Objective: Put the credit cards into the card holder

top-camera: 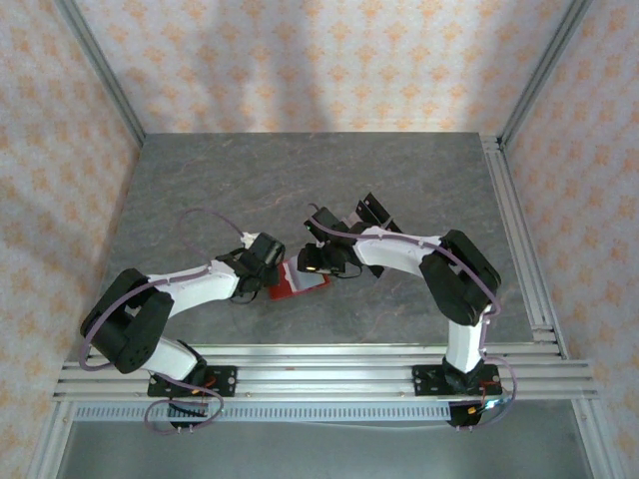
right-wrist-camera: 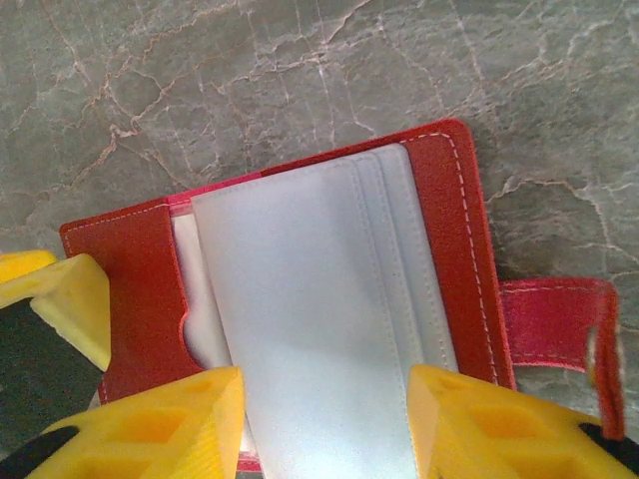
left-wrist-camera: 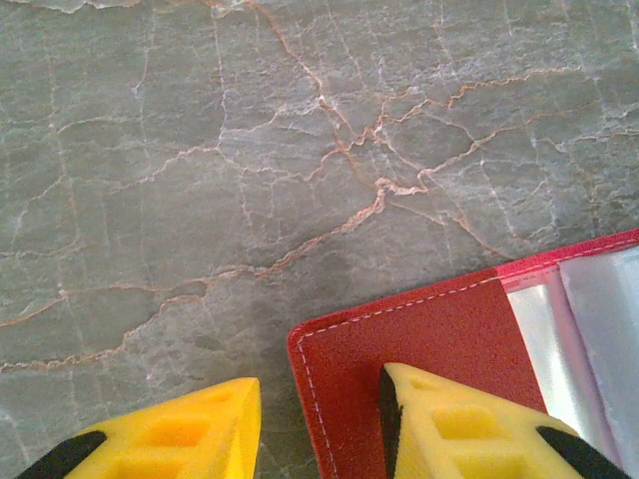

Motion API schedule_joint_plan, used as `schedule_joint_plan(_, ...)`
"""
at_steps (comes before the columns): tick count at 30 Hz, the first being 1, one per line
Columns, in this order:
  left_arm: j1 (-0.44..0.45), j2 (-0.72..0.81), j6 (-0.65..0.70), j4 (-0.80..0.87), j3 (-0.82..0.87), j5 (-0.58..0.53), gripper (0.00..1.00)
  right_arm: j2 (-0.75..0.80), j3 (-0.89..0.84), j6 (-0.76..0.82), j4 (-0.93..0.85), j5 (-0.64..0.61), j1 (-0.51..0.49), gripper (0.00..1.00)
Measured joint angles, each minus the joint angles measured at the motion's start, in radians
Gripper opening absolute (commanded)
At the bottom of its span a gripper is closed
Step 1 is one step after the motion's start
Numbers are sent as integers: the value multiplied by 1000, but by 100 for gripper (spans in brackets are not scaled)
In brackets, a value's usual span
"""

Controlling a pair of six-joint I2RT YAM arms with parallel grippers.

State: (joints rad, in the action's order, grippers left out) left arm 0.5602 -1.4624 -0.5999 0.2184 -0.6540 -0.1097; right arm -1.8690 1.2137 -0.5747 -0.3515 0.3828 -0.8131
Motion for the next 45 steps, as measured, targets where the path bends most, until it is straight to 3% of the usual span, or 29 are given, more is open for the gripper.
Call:
schedule_joint_plan(26, -23, -3, 0, -7, 0, 1, 36, -33, -14, -112, 158, 155, -11, 43)
schedule_joint_plan(45, -135, 190, -9, 71, 0, -8, 37, -38, -14, -148, 187, 176, -36, 45)
